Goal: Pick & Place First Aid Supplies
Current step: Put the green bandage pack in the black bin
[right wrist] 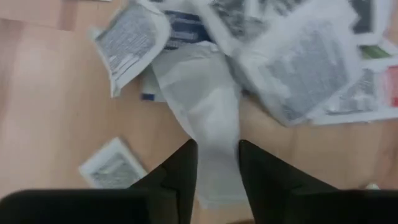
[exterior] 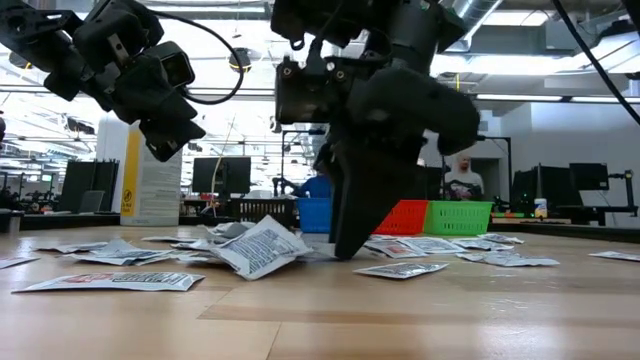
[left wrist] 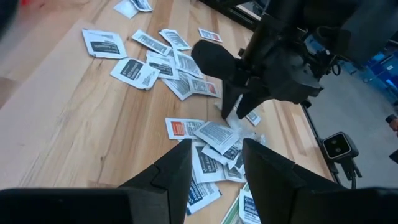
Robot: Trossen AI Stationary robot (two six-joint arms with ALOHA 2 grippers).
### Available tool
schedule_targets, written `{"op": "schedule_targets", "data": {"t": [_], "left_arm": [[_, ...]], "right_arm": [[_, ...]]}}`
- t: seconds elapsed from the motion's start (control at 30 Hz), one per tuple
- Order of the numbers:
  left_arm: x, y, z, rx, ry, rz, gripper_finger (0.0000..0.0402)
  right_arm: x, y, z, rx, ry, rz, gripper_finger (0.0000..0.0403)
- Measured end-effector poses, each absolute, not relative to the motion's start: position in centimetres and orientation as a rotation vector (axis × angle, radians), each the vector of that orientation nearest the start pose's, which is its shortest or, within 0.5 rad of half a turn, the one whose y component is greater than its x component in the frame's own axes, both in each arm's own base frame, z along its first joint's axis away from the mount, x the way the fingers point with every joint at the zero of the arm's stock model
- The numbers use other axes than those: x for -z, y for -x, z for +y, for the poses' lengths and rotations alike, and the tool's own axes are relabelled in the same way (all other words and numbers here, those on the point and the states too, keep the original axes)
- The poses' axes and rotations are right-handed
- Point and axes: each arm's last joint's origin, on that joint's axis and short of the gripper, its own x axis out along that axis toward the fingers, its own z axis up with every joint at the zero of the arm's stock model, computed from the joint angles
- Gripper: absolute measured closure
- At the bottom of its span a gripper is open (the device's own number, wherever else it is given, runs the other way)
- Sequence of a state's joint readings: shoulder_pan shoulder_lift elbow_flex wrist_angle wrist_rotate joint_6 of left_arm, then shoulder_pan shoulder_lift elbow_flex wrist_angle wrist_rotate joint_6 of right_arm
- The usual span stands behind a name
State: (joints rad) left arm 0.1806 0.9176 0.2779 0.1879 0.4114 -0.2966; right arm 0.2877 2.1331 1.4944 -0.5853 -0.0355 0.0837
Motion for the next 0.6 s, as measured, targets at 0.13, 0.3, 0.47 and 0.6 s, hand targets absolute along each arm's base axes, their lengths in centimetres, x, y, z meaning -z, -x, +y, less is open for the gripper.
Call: {"op": "schedule_targets", "data": {"t": [0.13,0.3,0.47,0.6], "left_arm": [[-17.4,-17.6,2.0,0.162,0.423,0.464,0.0259],[-17.4,-17.6,2.0,0.162,0.422,0.462,0.0259],[-17.4,-17.6,2.0,0.163,0.421,0.458,0.0259],[-17.5,-17.6,2.0,0.164,0.421,0.456,0.0259]], "right_arm": [[-13.8,-40.7,12.5,-0.219,0.061,1.234,0.0312],[-13.9,-40.3,12.7,-0.195,0.037,1.268,0.0329],[-14.3,-39.8,12.8,-0.144,-0.003,1.338,0.0337],[-15.2,-40.2,12.9,-0.147,0.012,1.329,0.0337]]}}
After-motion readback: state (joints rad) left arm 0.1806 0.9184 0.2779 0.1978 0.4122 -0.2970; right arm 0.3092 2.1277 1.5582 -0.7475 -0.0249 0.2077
